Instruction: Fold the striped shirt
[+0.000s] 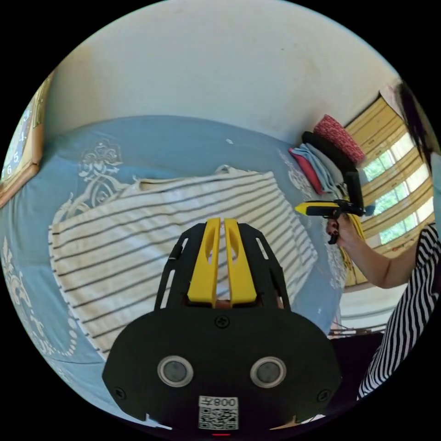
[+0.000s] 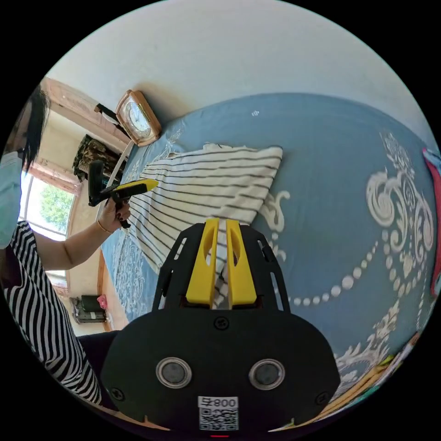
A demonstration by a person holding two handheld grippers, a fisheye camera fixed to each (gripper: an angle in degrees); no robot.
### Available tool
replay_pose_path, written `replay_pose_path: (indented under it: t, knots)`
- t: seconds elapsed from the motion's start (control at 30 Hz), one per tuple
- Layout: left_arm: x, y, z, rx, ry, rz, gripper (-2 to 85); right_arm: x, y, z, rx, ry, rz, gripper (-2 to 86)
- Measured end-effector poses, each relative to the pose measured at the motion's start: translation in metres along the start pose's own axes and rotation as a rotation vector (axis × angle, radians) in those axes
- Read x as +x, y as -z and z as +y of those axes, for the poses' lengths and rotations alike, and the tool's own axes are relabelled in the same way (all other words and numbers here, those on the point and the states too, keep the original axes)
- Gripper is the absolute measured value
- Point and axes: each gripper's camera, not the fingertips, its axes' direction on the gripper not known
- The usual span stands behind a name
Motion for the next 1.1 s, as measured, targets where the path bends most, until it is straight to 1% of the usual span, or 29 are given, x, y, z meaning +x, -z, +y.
replay_pose_path:
  t: [0.07,0.13,0.27,0.37,0.43,0.6,0.7,0.83,0.87,0.93,1.0,1.07,1.1]
  knots:
    - [0.028,-0.017,0.028,-0.063,-0.04,0.115,5.3,0.012,0.01,0.044,-0.026,-0.103,-0.059,5.2]
    - [0.05,-0.032,0.047,-0.107,-0.072,0.159,6.5,0.022,0.016,0.073,-0.054,-0.182,-0.086,6.0]
    - [0.093,-0.063,0.071,-0.16,-0.172,0.184,8.4,0.041,0.029,0.118,-0.046,-0.301,-0.187,7.5]
    - [0.115,-0.082,0.077,-0.162,-0.245,0.202,9.5,0.051,0.033,0.135,-0.055,-0.317,-0.216,7.9]
    - [0.126,-0.093,0.079,-0.165,-0.296,0.171,10.1,0.057,0.033,0.142,-0.067,-0.317,-0.238,7.5]
    - [0.146,-0.117,0.088,-0.163,-0.393,0.096,11.0,0.068,0.035,0.154,-0.107,-0.287,-0.298,3.2]
    - [0.156,-0.131,0.095,-0.171,-0.464,0.031,11.6,0.078,0.051,0.164,-0.081,-0.295,-0.348,2.2]
    - [0.171,-0.148,0.106,-0.171,-0.557,-0.084,12.1,0.101,0.073,0.182,-0.014,-0.348,-0.472,1.6]
    - [0.173,-0.151,0.11,-0.178,-0.565,-0.103,12.2,0.105,0.075,0.186,-0.027,-0.353,-0.457,1.5]
    - [0.17,-0.153,0.117,-0.185,-0.54,-0.108,12.1,0.108,0.074,0.191,-0.056,-0.35,-0.44,1.4]
    - [0.157,-0.145,0.124,-0.186,-0.461,-0.088,11.7,0.11,0.072,0.195,-0.071,-0.343,-0.423,1.3]
    - [0.125,-0.126,0.139,-0.195,-0.277,-0.062,11.1,0.116,0.072,0.2,-0.078,-0.352,-0.409,1.3]
    - [0.114,-0.121,0.144,-0.201,-0.221,-0.068,11.0,0.118,0.072,0.202,-0.076,-0.357,-0.42,1.3]
